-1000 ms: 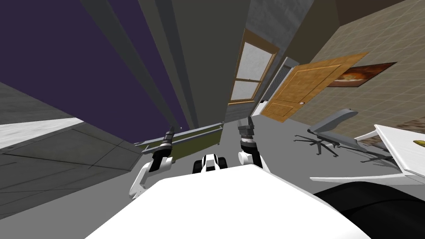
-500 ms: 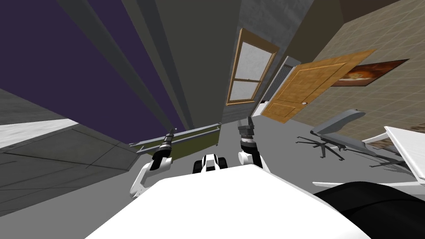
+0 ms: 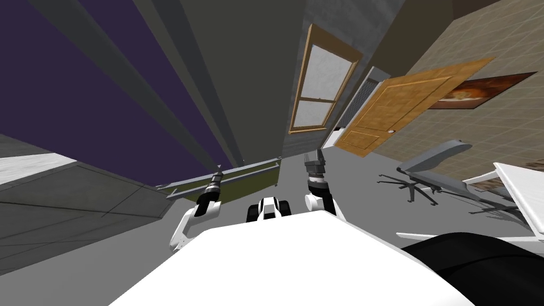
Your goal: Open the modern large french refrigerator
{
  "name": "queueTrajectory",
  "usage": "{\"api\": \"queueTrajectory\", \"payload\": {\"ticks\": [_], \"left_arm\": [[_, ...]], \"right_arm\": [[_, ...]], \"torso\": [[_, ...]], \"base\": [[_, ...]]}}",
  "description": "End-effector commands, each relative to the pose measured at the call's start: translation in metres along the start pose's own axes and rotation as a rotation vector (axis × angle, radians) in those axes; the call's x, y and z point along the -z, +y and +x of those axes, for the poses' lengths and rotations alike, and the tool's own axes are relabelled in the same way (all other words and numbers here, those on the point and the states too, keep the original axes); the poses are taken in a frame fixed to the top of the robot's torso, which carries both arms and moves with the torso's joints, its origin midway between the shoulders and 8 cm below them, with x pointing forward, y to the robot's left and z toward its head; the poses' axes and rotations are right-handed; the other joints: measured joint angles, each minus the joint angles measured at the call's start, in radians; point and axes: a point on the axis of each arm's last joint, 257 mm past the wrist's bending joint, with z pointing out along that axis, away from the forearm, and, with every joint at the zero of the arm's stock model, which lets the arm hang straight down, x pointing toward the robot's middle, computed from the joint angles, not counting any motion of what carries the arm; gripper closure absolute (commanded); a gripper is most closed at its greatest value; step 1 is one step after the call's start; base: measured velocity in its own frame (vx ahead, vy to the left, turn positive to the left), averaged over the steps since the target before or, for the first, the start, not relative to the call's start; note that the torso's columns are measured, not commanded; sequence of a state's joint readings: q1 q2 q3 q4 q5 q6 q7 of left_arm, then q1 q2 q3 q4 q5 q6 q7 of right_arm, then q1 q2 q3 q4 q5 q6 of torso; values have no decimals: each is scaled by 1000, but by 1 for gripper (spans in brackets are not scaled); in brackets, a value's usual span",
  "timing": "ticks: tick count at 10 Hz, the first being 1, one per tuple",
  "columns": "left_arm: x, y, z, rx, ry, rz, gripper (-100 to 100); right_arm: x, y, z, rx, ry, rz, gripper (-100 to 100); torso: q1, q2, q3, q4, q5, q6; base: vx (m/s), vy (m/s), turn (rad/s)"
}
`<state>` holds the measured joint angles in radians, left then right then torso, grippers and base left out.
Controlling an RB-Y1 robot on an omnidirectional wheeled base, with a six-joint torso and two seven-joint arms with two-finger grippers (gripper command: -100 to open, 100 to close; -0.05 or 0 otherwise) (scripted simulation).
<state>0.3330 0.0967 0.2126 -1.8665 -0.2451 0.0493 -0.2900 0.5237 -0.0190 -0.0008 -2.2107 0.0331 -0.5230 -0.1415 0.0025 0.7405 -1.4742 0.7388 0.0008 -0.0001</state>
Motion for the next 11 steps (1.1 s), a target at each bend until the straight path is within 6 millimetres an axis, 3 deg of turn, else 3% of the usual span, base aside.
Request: {"api": "queueTrajectory", "payload": {"ticks": [1,3,4,7,8,11], "left_arm": [[-18,-17,3,19,23,79,100],[-18,10,16,11,51,27,100],[-35,-15,13,40,59,110,100],[-35,22,26,19,92,48,100],[-51,-3,18,41,96,126,100],[-52,31,27,23,121,69,100]], "right_arm": [[0,0,0,0,0,0,0],[0,0,0,0,0,0,0],[0,0,0,0,0,0,0],[0,0,0,0,0,0,0],[0,0,0,0,0,0,0],[0,0,0,0,0,0,0]], "torso": [[-3,5,2,3,-2,5],[-6,-1,-1,1,-3,1],[-6,-9,-6,-2,-2,0],[-1,-3,-1,-1,0,-1],[-1,-7,-4,-2,0,0],[-2,-3,-2,-1,-1,-1]], "base": [[-231,35,-150],[-70,18,-1],[-132,-11,-266],[-107,-1,-36],[-146,1,-272],[-107,1,-35]]}}
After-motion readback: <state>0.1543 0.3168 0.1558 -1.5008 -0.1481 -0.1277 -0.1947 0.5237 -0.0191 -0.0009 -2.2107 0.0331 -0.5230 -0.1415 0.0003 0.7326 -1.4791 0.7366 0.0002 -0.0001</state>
